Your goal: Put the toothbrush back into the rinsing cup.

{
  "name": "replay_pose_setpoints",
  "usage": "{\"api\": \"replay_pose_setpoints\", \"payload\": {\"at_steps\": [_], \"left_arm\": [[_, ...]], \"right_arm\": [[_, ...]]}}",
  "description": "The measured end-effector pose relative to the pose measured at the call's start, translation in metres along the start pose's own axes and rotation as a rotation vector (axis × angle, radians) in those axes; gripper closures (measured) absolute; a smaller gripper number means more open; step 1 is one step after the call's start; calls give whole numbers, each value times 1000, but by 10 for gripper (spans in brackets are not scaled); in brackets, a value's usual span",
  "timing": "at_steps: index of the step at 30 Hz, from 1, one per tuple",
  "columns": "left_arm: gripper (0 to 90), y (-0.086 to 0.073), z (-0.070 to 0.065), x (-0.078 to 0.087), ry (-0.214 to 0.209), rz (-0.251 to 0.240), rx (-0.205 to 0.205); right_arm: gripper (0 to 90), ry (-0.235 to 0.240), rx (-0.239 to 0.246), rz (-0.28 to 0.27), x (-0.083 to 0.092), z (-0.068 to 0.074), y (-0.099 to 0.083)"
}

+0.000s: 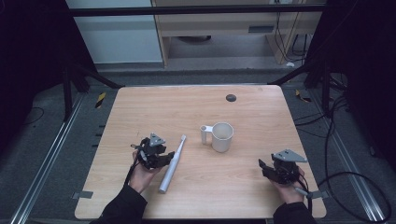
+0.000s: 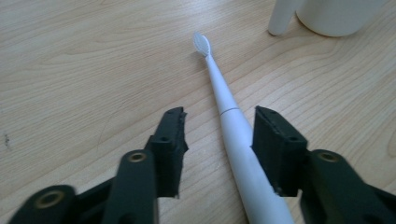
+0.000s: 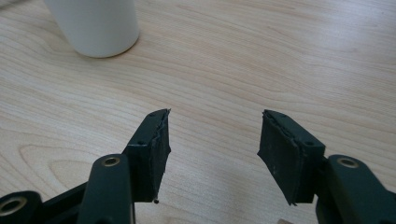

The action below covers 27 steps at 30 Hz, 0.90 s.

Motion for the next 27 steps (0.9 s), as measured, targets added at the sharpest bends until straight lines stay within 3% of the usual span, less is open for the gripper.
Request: {"api": "replay_pose_setpoints", "payload": {"at_steps": [2, 7, 18, 27], "left_arm": [[415, 2, -3, 1, -15, 9, 0], [366, 8, -7, 3, -21, 26, -15], [349, 22, -6, 3, -13, 68, -19], [336, 25, -5, -12, -20, 144, -16]], "right_arm": [[422, 0, -4, 2, 0, 0, 0], [414, 3, -5, 8, 0, 0, 0], [407, 2, -6, 12, -1, 0, 0], [396, 7, -10, 28, -2, 0, 0]]}}
Point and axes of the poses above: each handheld gripper's, and its own axes: x roughly backward along the jaws, y roughly out of its top, z roughly to its left, the point moved 2 cm from there along -x, roughly forward along the jaws, and after that the axes turned 4 degrees about x, right-handed, at the moved point
